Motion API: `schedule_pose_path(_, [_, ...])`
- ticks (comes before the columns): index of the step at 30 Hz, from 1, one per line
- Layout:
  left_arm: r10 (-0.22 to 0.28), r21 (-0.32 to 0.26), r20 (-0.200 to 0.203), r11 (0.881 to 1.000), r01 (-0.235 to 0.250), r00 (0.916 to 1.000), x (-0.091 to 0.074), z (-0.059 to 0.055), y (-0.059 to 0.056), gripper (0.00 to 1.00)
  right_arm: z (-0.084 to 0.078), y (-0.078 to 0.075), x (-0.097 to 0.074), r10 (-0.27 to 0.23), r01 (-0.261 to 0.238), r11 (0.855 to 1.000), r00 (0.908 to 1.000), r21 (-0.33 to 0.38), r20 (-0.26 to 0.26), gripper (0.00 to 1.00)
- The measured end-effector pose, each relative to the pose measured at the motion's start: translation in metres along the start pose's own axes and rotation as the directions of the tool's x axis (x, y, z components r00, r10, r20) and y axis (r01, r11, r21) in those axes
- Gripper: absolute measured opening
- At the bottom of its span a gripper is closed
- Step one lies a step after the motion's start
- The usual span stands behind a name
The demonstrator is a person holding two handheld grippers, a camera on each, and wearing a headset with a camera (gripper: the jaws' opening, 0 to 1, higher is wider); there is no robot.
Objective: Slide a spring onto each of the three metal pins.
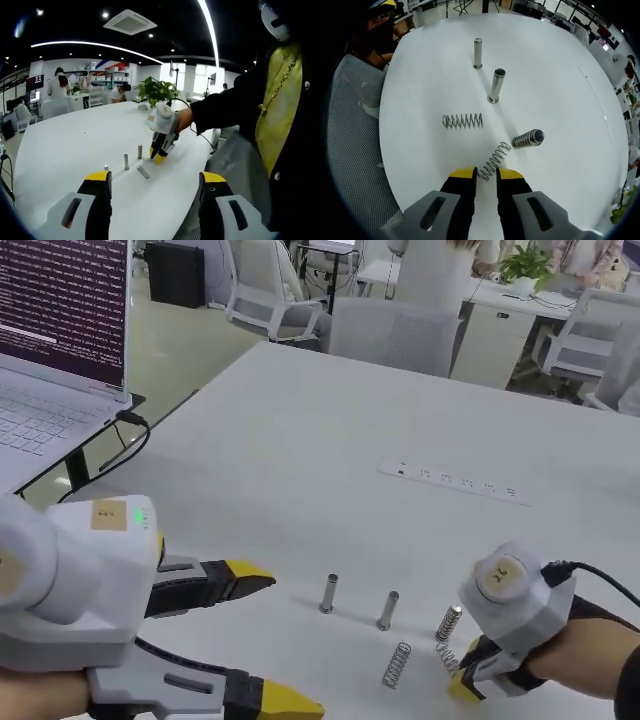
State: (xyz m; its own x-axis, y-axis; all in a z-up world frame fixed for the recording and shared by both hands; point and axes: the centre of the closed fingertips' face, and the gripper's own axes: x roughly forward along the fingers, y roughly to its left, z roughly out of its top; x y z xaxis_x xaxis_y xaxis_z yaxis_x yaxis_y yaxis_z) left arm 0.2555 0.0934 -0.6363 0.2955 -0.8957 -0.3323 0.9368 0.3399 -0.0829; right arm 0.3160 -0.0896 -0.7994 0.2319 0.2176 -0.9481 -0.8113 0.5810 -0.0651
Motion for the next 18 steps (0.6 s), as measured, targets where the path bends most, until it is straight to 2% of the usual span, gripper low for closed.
schedule_pose_path(2, [-0.001,0.0,0.0,1.0,0.001,1.0,0.0001,-0.0001,-0.0002,0.67,0.0001,-0.0026,-0.0008,-0.009,0.009,1.0,1.0,0.002,0.002,0.13])
schedule_pose_path(4, [-0.003,0.001,-0.002,1.0,0.003,1.0,0.0001,-0.0008,-0.0007,0.67,0.003,-0.0024,-0.0016,-0.005,0.004,0.999,0.9998,0.046,0.021,0.17])
schedule_pose_path(6, [-0.003,0.001,-0.003,1.0,0.003,1.0,0.0,-0.0011,-0.0008,0.66,0.0036,-0.0021,-0.0012,0.0,-0.001,0.999,0.9997,0.052,0.025,0.18])
schedule_pose_path(9, [-0.003,0.001,-0.002,1.0,0.003,1.0,-0.0002,-0.001,-0.0006,0.66,-0.0005,-0.0022,0.0006,-0.007,0.007,0.999,1.0,0.035,0.006,0.16])
schedule_pose_path(15, [-0.002,-0.002,-0.003,1.0,0.002,1.0,-0.0006,-0.0024,0.0005,0.66,-0.0014,-0.0007,0.0008,0.01,-0.011,0.998,0.9998,0.066,0.02,0.14])
schedule_pose_path(18, [-0.002,-0.003,-0.002,1.0,0.002,1.0,-0.0006,-0.0026,0.0011,0.66,-0.0026,-0.0003,0.0007,0.008,-0.009,0.999,0.9999,0.046,0.013,0.1])
